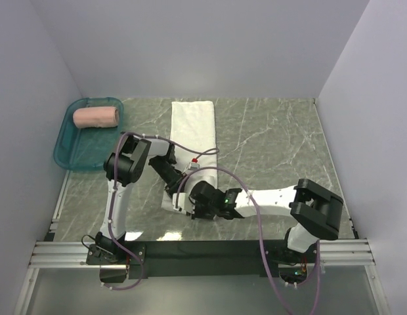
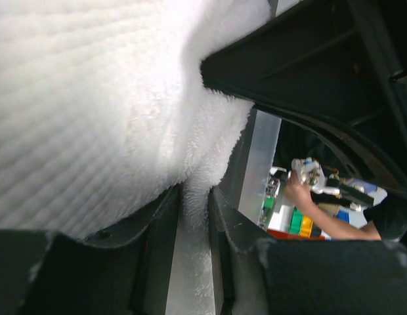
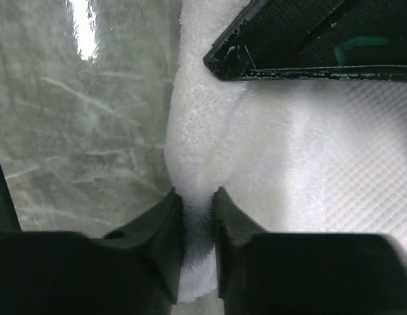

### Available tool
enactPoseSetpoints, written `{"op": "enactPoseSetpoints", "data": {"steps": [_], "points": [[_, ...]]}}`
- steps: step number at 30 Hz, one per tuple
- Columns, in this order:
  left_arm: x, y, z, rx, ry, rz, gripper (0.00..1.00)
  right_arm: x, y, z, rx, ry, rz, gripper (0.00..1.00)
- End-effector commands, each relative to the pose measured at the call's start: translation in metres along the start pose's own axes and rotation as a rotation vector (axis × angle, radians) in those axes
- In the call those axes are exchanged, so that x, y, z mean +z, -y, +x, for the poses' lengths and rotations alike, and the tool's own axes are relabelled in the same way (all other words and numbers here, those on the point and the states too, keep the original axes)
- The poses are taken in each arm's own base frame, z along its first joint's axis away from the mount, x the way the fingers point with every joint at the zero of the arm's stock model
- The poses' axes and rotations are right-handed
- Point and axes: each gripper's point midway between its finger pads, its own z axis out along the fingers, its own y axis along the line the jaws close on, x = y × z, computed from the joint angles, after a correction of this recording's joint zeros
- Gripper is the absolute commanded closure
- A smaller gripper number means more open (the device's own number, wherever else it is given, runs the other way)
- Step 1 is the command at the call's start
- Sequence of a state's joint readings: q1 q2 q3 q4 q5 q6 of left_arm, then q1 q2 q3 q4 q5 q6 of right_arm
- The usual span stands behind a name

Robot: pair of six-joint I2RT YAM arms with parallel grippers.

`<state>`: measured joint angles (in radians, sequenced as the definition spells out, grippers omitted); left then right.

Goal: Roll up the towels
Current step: Roll the towel

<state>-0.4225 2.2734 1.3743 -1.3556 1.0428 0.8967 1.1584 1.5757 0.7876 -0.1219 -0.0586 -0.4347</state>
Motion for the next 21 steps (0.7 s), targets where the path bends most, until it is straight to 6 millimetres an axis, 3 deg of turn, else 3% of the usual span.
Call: {"op": "enactPoseSetpoints", "data": {"steps": [1, 5, 8, 10, 11, 16, 21], "points": [[-0.011, -0.021, -0.003, 0.093, 0.05, -0.054, 0.68, 0.005, 0.0, -0.015, 0.028, 0.027, -0.04, 0.84], [-0.013, -0.021, 0.01, 0.059, 0.085, -0.058, 0.68, 0.011, -0.002, -0.024, 0.055, 0.065, -0.085, 0.99], [-0.022, -0.021, 0.007, 0.063, 0.123, -0.068, 0.68, 0.012, -0.007, -0.028, 0.091, 0.106, -0.173, 1.0], [-0.029, -0.016, 0.0, 0.052, 0.165, -0.055, 0.6, 0.006, -0.008, -0.026, 0.114, 0.122, -0.22, 1.0], [-0.037, -0.015, -0.003, 0.061, 0.193, -0.053, 0.56, 0.001, -0.018, -0.03, 0.121, 0.15, -0.291, 1.0], [-0.082, 0.004, -0.027, 0.126, 0.35, -0.067, 0.4, -0.015, -0.012, -0.034, 0.237, 0.201, -0.419, 1.0], [-0.125, 0.017, -0.029, 0.196, 0.45, -0.203, 0.38, -0.021, -0.009, -0.043, 0.349, 0.228, -0.545, 1.0]]}}
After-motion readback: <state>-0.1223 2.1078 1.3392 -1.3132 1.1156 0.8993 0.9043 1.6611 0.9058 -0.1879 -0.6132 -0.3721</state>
